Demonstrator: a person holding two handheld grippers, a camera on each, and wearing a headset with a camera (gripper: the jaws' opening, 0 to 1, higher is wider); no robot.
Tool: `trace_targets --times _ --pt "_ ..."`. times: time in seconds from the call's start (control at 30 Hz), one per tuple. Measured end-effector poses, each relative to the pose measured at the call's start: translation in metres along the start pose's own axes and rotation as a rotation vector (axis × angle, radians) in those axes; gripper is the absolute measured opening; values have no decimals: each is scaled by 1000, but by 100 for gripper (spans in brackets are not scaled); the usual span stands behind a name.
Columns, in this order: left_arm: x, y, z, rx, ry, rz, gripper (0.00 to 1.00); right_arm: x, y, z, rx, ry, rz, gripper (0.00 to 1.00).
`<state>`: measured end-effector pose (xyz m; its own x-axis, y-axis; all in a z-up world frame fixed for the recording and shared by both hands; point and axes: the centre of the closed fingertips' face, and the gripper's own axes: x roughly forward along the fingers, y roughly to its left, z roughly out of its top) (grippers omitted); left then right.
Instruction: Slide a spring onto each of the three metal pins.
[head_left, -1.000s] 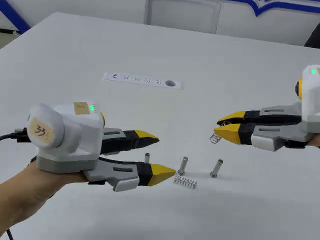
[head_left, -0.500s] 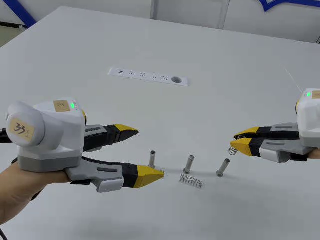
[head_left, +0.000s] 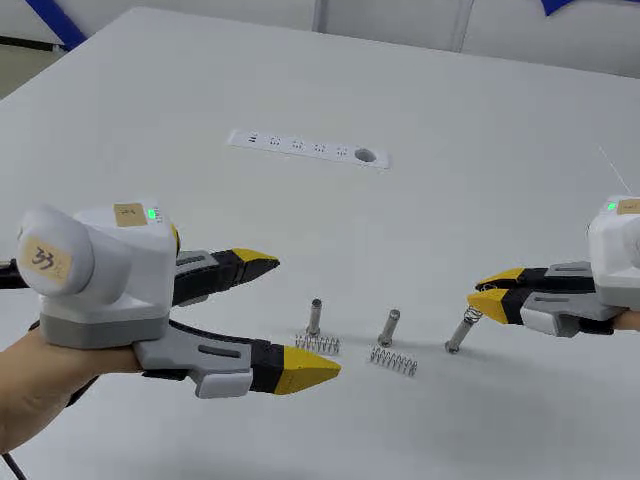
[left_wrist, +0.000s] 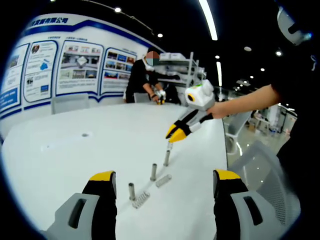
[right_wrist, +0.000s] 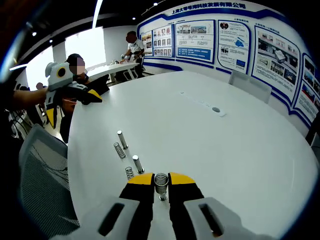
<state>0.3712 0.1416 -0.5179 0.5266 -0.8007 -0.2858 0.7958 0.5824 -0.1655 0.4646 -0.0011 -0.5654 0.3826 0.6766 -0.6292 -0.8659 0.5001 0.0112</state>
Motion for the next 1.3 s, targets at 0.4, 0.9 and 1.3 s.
trace_targets --times 0.4,0.9,1.3 --pt "-4 1 -1 -9 0 9 80 6 -3 -11 26 41 -10 11" --pt "-8 0 4 -40 -25 3 80 24 -3 -34 26 74 -35 12" --pt "-7 2 4 -51 -21 9 79 37 -5 -53 62 95 -33 12"
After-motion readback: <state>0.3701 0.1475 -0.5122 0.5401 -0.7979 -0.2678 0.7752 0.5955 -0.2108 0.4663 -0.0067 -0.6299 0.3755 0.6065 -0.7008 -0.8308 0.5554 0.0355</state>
